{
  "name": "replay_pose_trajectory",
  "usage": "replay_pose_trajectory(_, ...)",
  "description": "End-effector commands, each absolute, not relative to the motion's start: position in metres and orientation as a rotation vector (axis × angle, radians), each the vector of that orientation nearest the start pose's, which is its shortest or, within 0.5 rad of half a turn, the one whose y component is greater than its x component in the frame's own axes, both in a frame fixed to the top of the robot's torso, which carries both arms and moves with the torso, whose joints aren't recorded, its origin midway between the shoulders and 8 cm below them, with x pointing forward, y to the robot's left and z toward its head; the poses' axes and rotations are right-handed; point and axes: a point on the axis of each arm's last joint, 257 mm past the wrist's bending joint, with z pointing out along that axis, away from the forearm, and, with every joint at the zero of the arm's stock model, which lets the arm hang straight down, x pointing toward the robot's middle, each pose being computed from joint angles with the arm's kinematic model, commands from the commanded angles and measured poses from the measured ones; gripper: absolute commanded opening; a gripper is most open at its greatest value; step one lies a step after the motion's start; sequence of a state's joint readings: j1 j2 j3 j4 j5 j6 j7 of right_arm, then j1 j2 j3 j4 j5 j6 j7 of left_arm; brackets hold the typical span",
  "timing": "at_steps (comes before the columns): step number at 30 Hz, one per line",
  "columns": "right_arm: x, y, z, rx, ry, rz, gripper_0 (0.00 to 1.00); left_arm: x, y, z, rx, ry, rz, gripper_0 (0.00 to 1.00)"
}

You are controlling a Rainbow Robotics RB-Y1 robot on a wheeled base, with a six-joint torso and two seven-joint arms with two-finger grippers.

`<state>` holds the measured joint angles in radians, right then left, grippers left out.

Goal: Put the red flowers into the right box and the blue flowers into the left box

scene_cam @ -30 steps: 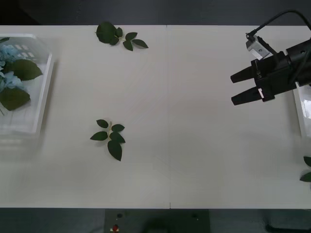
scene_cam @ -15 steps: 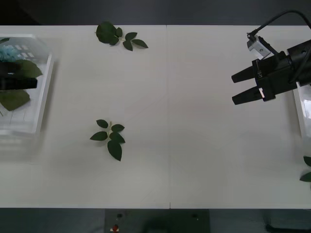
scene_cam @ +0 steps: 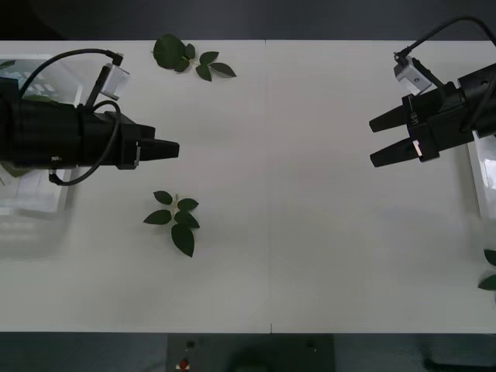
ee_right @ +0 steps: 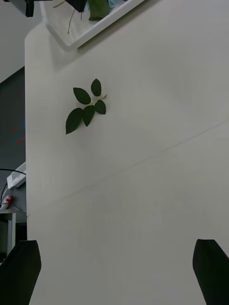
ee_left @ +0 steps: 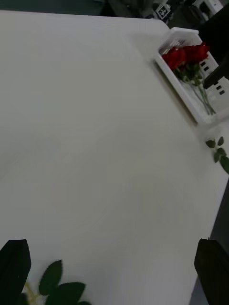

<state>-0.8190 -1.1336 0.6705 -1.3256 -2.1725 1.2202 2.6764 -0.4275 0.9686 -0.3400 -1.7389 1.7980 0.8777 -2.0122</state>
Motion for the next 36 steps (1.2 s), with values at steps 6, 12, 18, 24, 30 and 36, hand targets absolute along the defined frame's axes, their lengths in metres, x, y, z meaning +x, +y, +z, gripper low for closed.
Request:
replay_pose_trajectory(6,0.466,-0.183,-0.113,-1.416,1.843,0.766,0.93,0.465,0.077,-0.111,0.765,1.876,-0.999,1.00)
replay_pose_trajectory(12,0.466,-0.183,-0.113,-1.416,1.843,0.766,0.93,0.460,0.057,-0.094,0.779,1.824,-1.054,1.00)
replay_pose_trajectory(18,0.466,-0.183,-0.113,-1.416,1.843,0.766,0.93,0.452,0.041,-0.089,0.766,1.798,-1.082,1.00)
replay_pose_trajectory(24,0.466,-0.183,-0.113,-1.416,1.843,0.766,1.00,0.446,0.037,-0.096,0.776,1.806,-1.088,1.00)
replay_pose_trajectory(30,0.466,-0.183,-0.113,-1.416,1.843,0.766,1.00,0.447,0.039,-0.102,0.772,1.818,-1.085,1.00)
replay_pose_trajectory(36,0.466,-0.183,-0.113,-1.416,1.843,0.766,1.00,0.447,0.039,-0.102,0.772,1.818,-1.085,1.00)
